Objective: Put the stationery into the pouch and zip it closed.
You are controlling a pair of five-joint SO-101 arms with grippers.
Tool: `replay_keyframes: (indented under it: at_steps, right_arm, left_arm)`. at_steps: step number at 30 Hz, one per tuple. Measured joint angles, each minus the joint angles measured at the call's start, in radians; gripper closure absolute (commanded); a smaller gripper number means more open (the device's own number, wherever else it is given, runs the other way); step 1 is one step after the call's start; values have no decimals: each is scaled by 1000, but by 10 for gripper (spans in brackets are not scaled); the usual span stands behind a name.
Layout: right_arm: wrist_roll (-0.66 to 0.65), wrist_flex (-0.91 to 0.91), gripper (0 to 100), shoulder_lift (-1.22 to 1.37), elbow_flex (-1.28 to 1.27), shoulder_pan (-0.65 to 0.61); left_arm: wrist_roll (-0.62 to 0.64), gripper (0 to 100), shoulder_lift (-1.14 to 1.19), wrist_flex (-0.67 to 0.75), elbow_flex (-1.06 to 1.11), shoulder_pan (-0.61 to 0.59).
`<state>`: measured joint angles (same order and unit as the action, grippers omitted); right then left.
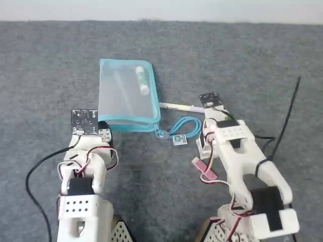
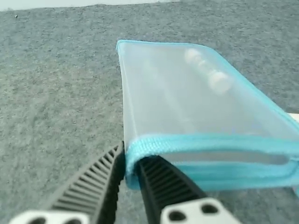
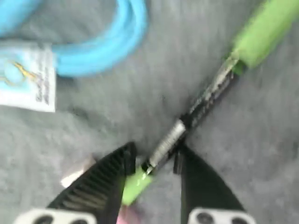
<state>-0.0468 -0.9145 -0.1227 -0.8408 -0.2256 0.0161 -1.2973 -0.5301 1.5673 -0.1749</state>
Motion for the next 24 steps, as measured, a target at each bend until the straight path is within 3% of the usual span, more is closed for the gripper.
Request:
replay_keyframes:
  at_steps: [3,7,17,24]
  right_arm:
    - [2,0,878,8,8,29]
    - [0,0,996,9,9,54]
    - [-2,-84,991,5,58,114]
    - [-100,-216,992,-256,61,123]
  left_arm:
    - [0,989,0,0,0,0]
    - [0,989,0,0,0,0]
    - [0,989,0,0,0,0]
    - [0,989,0,0,0,0]
